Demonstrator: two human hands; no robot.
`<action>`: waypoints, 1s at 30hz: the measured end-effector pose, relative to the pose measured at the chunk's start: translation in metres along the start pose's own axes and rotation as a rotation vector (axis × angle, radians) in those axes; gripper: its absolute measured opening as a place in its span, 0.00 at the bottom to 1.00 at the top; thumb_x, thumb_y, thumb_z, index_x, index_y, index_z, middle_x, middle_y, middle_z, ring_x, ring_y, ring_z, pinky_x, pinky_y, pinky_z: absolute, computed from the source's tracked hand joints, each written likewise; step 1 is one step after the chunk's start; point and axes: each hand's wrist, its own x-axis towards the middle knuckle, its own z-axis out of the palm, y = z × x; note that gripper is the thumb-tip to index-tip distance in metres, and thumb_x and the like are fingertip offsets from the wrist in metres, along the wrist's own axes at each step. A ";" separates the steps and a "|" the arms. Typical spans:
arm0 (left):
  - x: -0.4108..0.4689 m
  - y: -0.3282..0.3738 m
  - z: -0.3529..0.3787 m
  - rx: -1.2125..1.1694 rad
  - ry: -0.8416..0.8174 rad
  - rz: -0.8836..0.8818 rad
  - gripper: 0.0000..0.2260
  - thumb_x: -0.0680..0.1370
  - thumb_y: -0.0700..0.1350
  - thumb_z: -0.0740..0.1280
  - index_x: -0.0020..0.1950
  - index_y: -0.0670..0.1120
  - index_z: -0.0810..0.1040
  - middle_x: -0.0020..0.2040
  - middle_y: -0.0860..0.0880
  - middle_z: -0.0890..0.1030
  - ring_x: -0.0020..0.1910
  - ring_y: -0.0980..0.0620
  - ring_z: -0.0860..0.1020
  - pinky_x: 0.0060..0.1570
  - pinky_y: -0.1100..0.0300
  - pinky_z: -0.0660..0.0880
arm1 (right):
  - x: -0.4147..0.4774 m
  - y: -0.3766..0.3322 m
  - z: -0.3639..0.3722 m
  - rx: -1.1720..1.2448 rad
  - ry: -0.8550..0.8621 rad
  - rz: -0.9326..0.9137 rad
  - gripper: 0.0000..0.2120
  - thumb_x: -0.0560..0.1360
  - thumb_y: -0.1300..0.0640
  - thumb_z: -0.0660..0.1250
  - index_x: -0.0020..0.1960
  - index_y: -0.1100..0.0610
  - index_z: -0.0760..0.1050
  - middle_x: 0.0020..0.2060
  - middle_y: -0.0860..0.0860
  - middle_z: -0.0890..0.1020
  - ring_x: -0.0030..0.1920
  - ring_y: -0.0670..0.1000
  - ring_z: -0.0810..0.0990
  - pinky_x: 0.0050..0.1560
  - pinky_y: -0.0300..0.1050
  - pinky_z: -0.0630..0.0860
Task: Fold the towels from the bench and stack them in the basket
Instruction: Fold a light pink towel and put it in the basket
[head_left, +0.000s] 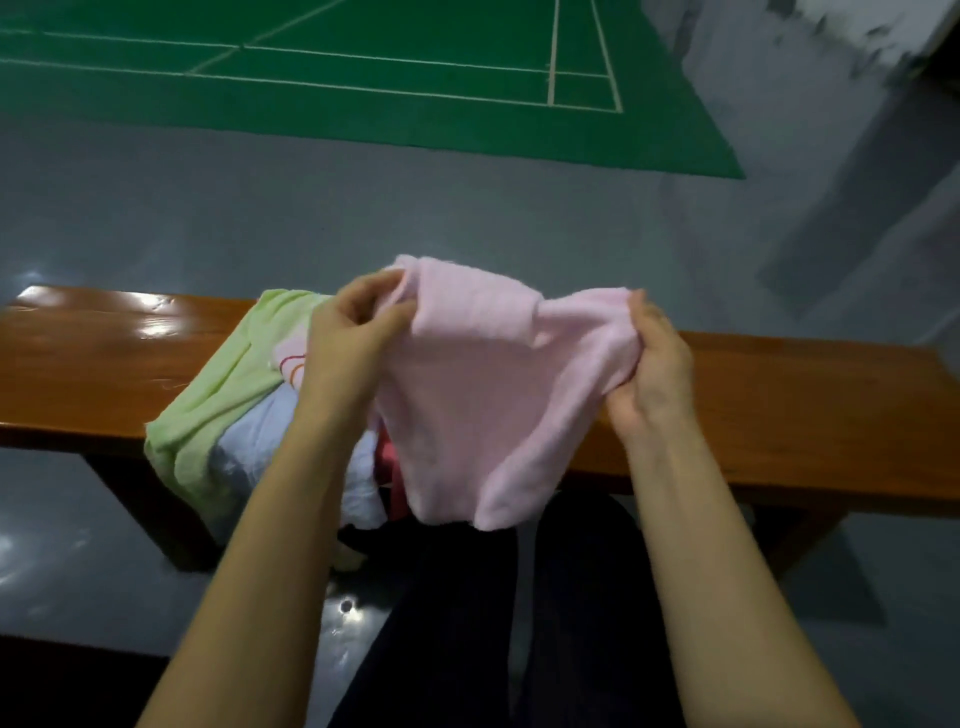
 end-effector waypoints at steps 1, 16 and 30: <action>0.002 0.001 -0.003 0.039 0.025 0.038 0.13 0.75 0.34 0.67 0.56 0.47 0.79 0.50 0.50 0.81 0.44 0.65 0.77 0.47 0.72 0.71 | 0.002 -0.010 -0.010 0.016 0.015 -0.059 0.04 0.77 0.60 0.65 0.47 0.60 0.75 0.41 0.56 0.82 0.43 0.53 0.80 0.51 0.49 0.77; -0.122 -0.068 0.066 0.497 -0.289 -0.001 0.07 0.74 0.47 0.70 0.46 0.45 0.75 0.42 0.49 0.79 0.39 0.55 0.78 0.41 0.61 0.74 | -0.078 0.049 -0.051 -0.088 -0.287 0.466 0.17 0.77 0.67 0.53 0.59 0.66 0.76 0.37 0.56 0.74 0.46 0.55 0.78 0.54 0.51 0.79; -0.097 -0.065 0.030 0.010 -0.227 -0.178 0.05 0.76 0.41 0.68 0.41 0.47 0.75 0.35 0.47 0.74 0.36 0.55 0.70 0.36 0.65 0.67 | -0.079 0.054 -0.060 -1.094 -0.346 -0.359 0.06 0.72 0.56 0.72 0.38 0.53 0.77 0.57 0.46 0.72 0.62 0.43 0.66 0.57 0.25 0.61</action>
